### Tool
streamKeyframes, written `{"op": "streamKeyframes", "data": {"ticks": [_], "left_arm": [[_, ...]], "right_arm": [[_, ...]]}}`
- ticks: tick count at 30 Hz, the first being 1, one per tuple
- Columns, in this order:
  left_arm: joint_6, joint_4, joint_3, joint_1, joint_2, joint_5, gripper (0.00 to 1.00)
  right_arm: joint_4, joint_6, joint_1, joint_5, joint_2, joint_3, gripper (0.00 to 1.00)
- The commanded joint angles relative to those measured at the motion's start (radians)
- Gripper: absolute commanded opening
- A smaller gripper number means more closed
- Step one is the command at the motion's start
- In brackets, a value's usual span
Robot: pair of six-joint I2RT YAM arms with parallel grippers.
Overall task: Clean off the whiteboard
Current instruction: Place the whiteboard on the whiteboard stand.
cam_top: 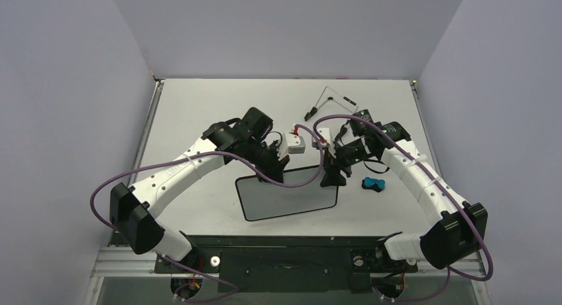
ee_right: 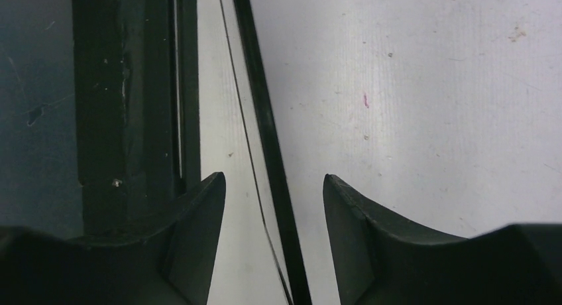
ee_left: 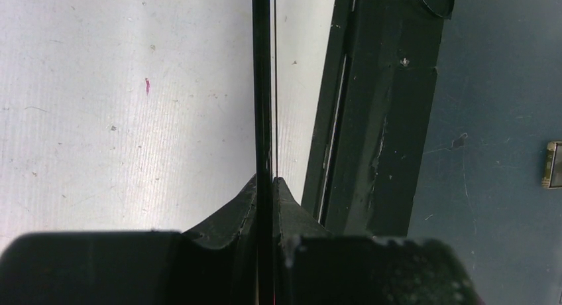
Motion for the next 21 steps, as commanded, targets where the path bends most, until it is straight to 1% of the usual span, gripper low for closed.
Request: {"op": "streamKeyframes", "data": {"ticks": [1,2,7,12,14,16,17,18,19,21], "left_arm": [[0.023,0.049,0.015,-0.003,-0.047,0.039,0.0],[0.025,0.051,0.013,-0.003,-0.048,0.039,0.0],[0.039,0.064,-0.009,-0.003,-0.07,0.038,0.0],[0.063,0.071,-0.028,-0.001,-0.086,0.032,0.0],[0.07,0.073,-0.029,-0.002,-0.085,0.03,0.0],[0.071,0.073,-0.027,-0.001,-0.082,0.028,0.0],[0.073,0.073,-0.026,-0.001,-0.079,0.028,0.0],[0.073,0.075,-0.024,-0.001,-0.078,0.028,0.0],[0.073,0.077,-0.025,-0.001,-0.079,0.027,0.0],[0.07,0.089,-0.028,-0.001,-0.082,0.025,0.0]], "right_arm": [[-0.051,-0.049,0.024,-0.074,0.001,-0.003,0.5],[-0.06,-0.064,0.024,-0.079,0.002,-0.002,0.48],[-0.124,-0.111,0.024,-0.103,0.012,0.006,0.44],[-0.164,-0.149,0.032,-0.107,0.02,0.008,0.35],[-0.165,-0.151,0.045,-0.101,0.021,0.006,0.3],[-0.164,-0.151,0.053,-0.094,0.021,0.007,0.18],[-0.163,-0.149,0.055,-0.091,0.022,0.008,0.07],[-0.161,-0.147,0.057,-0.087,0.022,0.01,0.02],[-0.158,-0.133,0.057,-0.082,0.023,0.013,0.0],[-0.136,-0.093,0.056,-0.071,0.023,0.015,0.0]]}}
